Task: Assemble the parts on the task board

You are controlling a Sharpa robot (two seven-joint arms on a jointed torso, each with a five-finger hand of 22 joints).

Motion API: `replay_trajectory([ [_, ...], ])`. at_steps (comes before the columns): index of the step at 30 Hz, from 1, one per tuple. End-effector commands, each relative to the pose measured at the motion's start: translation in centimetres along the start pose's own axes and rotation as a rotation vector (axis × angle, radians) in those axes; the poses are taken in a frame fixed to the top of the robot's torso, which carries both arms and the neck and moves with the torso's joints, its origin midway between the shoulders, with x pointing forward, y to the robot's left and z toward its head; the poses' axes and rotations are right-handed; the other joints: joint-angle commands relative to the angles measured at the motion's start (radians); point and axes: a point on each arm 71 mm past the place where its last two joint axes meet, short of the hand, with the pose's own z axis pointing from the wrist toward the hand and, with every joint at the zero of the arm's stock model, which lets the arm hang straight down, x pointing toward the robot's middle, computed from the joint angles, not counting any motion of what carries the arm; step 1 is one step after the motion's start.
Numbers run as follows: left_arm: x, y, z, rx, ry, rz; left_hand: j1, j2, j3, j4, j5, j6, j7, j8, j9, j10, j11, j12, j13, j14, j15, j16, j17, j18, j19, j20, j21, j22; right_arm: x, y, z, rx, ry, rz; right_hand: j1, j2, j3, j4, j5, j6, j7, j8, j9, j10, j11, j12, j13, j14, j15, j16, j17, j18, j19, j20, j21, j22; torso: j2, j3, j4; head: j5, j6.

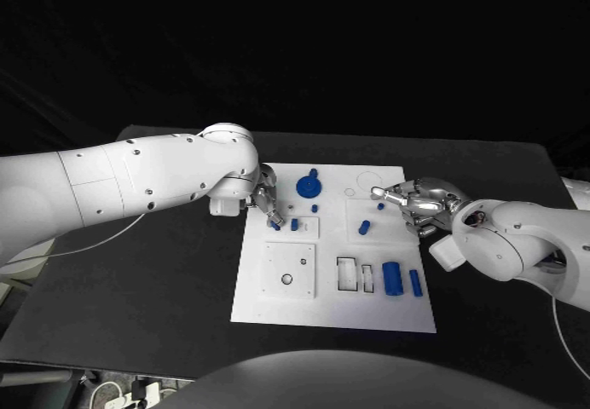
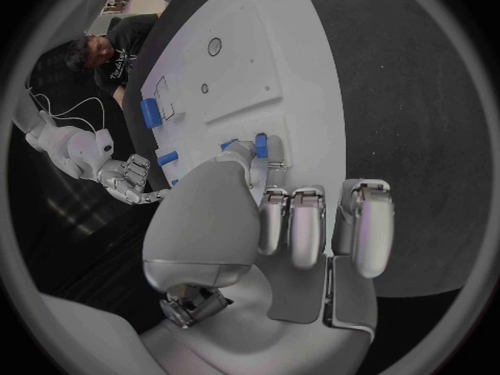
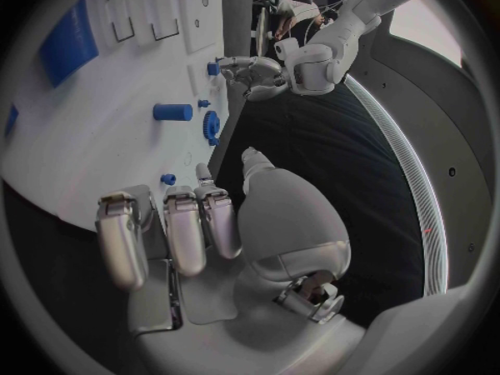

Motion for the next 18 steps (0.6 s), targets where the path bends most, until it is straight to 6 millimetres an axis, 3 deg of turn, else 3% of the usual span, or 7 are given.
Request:
replay_trajectory([
  [1,0.39,0.82,0.05,-0.132,0.025,0.011,-0.037,-0.004,-0.011,0.001,-0.006,-0.022,0.006,-0.012,-0.007,0.102,0.003,0.002,0.263,0.104,0.004,0.003,0.263,-0.007,0.102,-0.003,0.002,0.263,0.18,-0.01,0.0,-0.005,0.016,-0.007,0.008,0.004,-0.003,-0.004,0.006,0.002,0.007,-0.005,-0.001,0.105,0.008,0.004,0.263,0.102,0.008,0.004,0.263,-0.014,0.105,0.002,0.004,0.263,0.001,0.0003,0.0005,0.002,0.0],
  [9,0.6,0.91,0.19,-0.133,0.037,0.012,-0.16,-0.016,-0.108,0.002,-0.113,-0.046,0.029,-0.054,-0.057,0.102,0.025,0.002,0.263,0.104,0.023,0.003,0.263,-0.007,0.102,0.011,0.002,0.263,0.17,-0.03,-0.03,-0.005,0.016,-0.007,0.009,0.005,-0.004,-0.005,0.008,0.002,0.008,-0.005,-0.001,0.105,0.008,0.004,0.263,0.102,0.009,0.004,0.263,-0.014,0.105,0.003,0.004,0.263,0.001,0.0005,0.0005,0.0,0.0],
  [18,0.68,0.85,0.23,-0.129,0.03,0.002,-0.235,-0.001,-0.179,0.003,-0.126,-0.028,0.03,-0.053,-0.073,0.102,0.027,0.002,0.263,0.104,0.027,0.003,0.263,-0.007,0.102,0.018,0.002,0.263,0.08,-0.09,-0.08,-0.003,0.015,-0.006,0.009,0.005,-0.004,-0.005,0.008,0.002,0.008,-0.005,-0.001,0.105,0.008,0.004,0.263,0.102,0.009,0.004,0.263,-0.014,0.105,0.003,0.004,0.263,0.001,-0.0003,-0.0004,-0.002,0.0],
])
